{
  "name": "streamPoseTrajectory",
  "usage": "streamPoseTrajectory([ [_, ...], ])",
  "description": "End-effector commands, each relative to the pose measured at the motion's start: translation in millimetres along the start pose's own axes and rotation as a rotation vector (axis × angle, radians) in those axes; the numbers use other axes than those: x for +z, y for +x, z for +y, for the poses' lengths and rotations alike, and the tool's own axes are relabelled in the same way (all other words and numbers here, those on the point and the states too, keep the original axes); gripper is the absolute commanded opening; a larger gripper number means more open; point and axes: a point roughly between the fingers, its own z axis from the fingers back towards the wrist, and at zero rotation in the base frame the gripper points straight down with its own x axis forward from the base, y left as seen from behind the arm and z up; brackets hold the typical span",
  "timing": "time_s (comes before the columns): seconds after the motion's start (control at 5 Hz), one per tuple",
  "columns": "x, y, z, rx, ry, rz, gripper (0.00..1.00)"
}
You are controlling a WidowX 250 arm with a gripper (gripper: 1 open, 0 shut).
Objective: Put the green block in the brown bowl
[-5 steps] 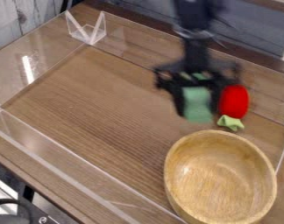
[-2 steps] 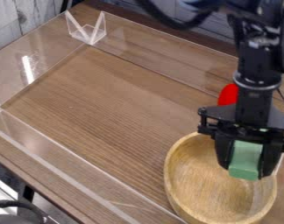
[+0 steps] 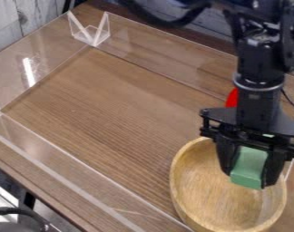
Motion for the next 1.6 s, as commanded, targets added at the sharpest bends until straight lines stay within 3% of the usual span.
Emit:
streamPoseTrajectory([
  [0.0,25.6,1.2,-3.7,0.01,-0.036,-0.06,0.0],
  [0.4,44.4,-3.5,-3.4,0.055,-0.051,-0.084,0.0],
  [0.8,23.1,-4.2,6.6,0.17,-0.069,-0.12,0.0],
  [1.0,17.2,1.0,13.1,0.113,-0.085,-0.114,0.0],
  [1.2,23.3,1.3,14.9,0.033,-0.083,-0.082,1.0],
  [1.4,24.3,-1.5,8.1,0.066,-0.086,-0.087,1.0],
])
